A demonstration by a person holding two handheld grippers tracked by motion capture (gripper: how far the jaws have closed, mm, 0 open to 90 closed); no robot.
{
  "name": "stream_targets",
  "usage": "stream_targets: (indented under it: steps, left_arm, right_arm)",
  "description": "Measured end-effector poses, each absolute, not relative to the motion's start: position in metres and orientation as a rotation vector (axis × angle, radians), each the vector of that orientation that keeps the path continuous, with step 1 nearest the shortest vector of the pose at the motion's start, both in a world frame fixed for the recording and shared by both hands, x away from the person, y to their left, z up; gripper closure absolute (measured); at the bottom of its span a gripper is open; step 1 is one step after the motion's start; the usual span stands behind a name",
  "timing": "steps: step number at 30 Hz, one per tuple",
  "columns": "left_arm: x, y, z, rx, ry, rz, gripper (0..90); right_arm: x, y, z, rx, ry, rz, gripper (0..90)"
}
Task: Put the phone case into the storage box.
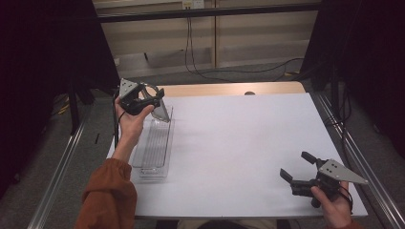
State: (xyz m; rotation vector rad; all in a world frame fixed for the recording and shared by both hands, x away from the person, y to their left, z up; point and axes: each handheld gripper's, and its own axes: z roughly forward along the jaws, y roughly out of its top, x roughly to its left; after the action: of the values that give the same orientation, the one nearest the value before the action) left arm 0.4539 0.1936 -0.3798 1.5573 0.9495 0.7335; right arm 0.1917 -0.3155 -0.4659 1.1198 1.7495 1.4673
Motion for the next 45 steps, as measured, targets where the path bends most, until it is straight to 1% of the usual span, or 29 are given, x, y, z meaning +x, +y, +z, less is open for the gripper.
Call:
stream_targets:
  steps: [14,27,37,45]
  left_arm:
    - [0.465,0.191,-0.393,1.580,1.025,0.752,11.7]
    - [0.473,0.188,-0.405,1.585,1.050,0.735,11.6]
    - [0.477,0.185,-0.410,1.617,1.065,0.756,11.6]
    - [0.480,0.187,-0.414,1.607,1.077,0.750,11.5]
  right_arm:
    - [0.192,-0.316,-0.467,1.108,1.769,1.465,0.2]
    - [0.192,-0.316,-0.467,1.104,1.774,1.466,0.2]
    - [0.192,-0.315,-0.467,1.110,1.780,1.469,0.2]
    - [0.192,-0.316,-0.467,1.106,1.776,1.474,0.4]
